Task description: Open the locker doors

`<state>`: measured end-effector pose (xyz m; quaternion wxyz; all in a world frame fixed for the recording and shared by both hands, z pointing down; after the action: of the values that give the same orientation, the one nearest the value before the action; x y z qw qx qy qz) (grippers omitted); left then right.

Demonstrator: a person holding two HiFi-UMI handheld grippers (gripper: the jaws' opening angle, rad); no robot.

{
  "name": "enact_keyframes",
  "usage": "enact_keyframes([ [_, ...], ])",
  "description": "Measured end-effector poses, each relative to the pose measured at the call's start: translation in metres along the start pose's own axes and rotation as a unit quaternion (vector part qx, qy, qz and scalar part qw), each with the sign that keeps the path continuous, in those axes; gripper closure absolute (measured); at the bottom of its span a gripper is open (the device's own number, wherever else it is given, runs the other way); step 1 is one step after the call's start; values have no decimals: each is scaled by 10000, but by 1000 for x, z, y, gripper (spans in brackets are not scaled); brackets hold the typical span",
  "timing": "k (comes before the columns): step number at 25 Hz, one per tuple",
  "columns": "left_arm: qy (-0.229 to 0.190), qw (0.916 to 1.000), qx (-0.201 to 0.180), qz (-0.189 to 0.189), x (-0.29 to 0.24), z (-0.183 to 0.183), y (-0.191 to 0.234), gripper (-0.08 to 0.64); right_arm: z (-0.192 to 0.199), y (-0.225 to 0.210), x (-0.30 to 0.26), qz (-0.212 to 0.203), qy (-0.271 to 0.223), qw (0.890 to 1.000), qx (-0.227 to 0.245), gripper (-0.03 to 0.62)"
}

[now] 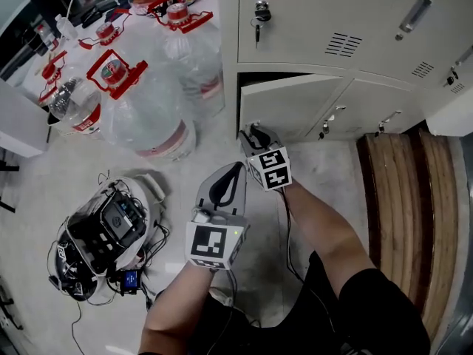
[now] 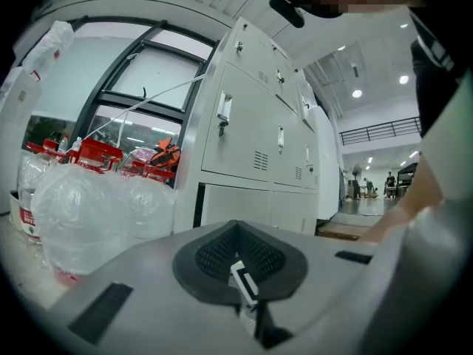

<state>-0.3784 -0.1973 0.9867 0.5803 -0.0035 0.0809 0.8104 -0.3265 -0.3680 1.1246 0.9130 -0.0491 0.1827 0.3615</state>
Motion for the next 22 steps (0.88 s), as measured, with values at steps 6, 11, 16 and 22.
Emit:
enact_keyframes([
  [6,-52,9997,199,-94,-5,-1,5,561,7,-2,26,-426,97,9985,331,494],
  [11,-109,9997,133,-156,-11,-3,-1,561,14,-4,48,-797,185,9948,606,494],
  [16,-126,9997,103,-191,-21,-3,-10,561,22,-9,72,-1126,306,9896,842,492],
  [22,-75,9999,-63,-92,-32,0,-28,561,34,-21,108,-1491,367,9823,1074,489],
])
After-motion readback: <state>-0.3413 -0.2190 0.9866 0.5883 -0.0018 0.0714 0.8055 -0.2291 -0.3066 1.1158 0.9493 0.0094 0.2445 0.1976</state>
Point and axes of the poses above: the fingertips, and each gripper's own axes: x backward along the fingers, y to its left, z out of its underside, the point moved 8 cm from there along x, backward along the fingers, and after that the axes turned 6 degrees about z, right-handed, at the moved point
